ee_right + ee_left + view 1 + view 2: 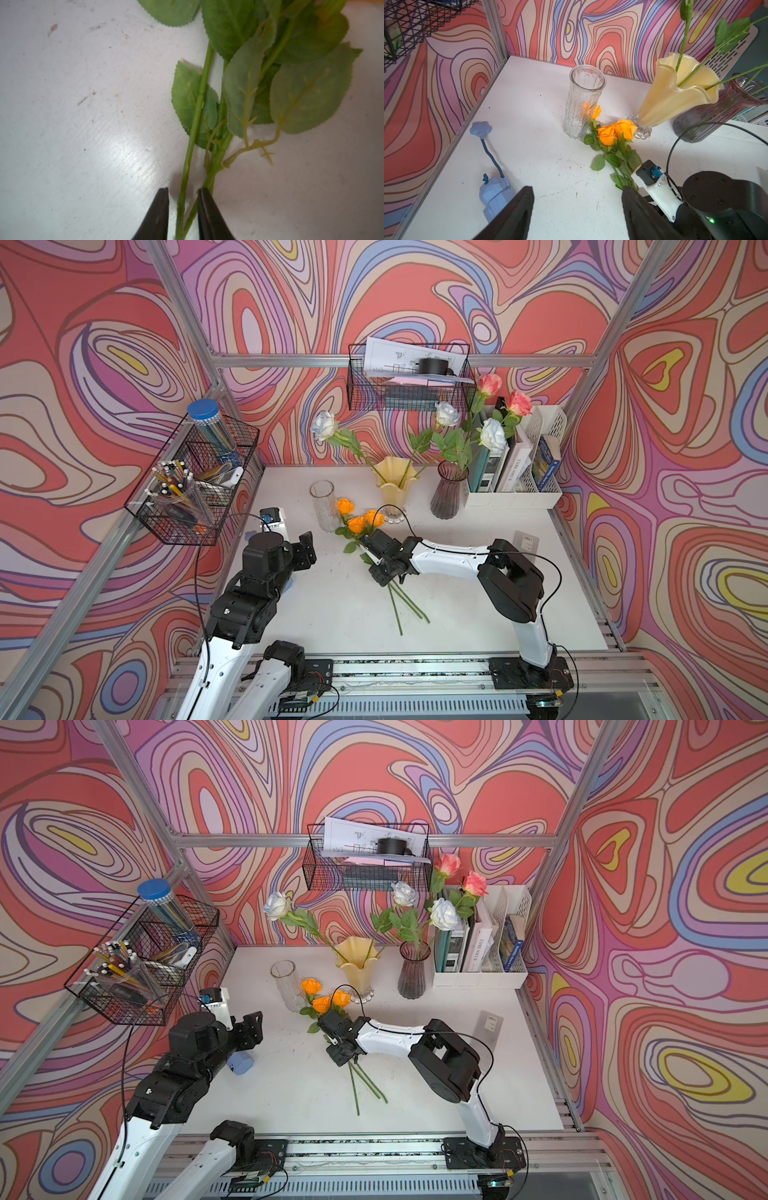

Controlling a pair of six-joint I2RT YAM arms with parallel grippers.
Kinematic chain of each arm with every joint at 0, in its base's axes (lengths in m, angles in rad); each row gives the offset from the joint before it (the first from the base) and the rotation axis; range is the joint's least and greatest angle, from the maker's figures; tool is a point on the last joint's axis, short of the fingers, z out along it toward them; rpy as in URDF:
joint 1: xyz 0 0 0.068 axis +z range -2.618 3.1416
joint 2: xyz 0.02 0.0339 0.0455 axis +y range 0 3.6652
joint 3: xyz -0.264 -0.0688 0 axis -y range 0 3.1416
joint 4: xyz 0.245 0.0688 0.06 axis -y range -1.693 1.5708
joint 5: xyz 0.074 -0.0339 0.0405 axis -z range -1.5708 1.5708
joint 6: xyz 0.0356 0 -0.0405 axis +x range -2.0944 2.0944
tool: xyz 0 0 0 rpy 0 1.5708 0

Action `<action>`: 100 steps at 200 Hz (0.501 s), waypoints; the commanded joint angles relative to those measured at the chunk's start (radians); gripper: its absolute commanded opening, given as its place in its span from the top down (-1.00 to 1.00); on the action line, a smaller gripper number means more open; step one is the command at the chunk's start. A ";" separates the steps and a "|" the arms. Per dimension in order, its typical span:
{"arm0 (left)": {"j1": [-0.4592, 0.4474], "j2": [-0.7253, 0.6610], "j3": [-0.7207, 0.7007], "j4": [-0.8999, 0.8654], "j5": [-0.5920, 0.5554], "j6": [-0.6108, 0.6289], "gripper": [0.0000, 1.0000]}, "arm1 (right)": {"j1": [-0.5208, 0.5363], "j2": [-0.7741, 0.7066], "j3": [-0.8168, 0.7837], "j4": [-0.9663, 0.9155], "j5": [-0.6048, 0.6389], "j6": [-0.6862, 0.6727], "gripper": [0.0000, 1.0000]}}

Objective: Arrange the flowers in different vases according to their colors
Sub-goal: Pick up the flower at the center of the board.

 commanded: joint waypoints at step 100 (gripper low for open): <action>0.004 0.001 -0.011 0.002 0.009 -0.002 -0.45 | 0.032 -0.013 -0.017 -0.003 -0.045 0.049 0.52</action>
